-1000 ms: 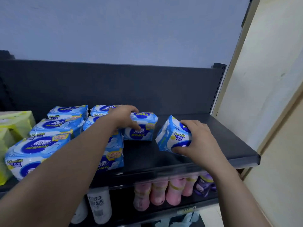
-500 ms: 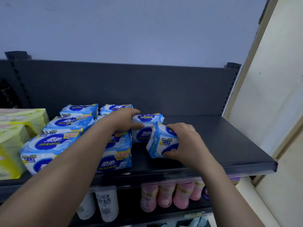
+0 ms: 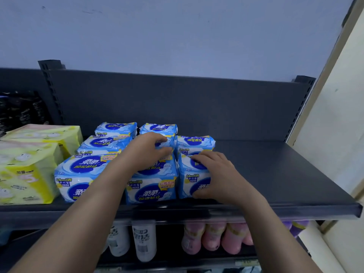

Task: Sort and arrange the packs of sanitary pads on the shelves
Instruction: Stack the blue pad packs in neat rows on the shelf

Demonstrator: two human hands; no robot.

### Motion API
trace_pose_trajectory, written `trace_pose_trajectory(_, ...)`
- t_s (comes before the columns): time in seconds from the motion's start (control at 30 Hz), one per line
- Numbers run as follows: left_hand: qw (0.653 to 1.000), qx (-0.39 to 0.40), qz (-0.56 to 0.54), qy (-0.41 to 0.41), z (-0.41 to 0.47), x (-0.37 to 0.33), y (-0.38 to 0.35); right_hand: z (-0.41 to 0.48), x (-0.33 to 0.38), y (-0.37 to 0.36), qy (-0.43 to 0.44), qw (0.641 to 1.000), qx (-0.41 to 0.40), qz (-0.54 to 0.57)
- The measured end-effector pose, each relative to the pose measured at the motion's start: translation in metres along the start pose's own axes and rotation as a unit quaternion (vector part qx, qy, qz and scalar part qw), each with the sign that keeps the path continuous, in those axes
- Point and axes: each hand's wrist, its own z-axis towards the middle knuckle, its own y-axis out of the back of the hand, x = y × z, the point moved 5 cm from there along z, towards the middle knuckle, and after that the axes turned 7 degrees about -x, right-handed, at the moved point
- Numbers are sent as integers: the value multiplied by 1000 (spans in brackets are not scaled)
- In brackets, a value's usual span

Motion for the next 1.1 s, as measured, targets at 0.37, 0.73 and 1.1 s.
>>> trace_pose_trajectory(0.37, 999, -31, 33, 2, -20, -7, -1, 31, -19, 13, -74, 997, -7, -3)
trace_pose_trajectory(0.73, 992, -97, 80, 28, -61, -6, 30, 26, 26, 23, 38, 998, -58, -6)
trace_pose_trajectory(1.1, 968, -187, 149, 81, -188, 59, 114, 10, 172, -26, 191, 977, -49, 84)
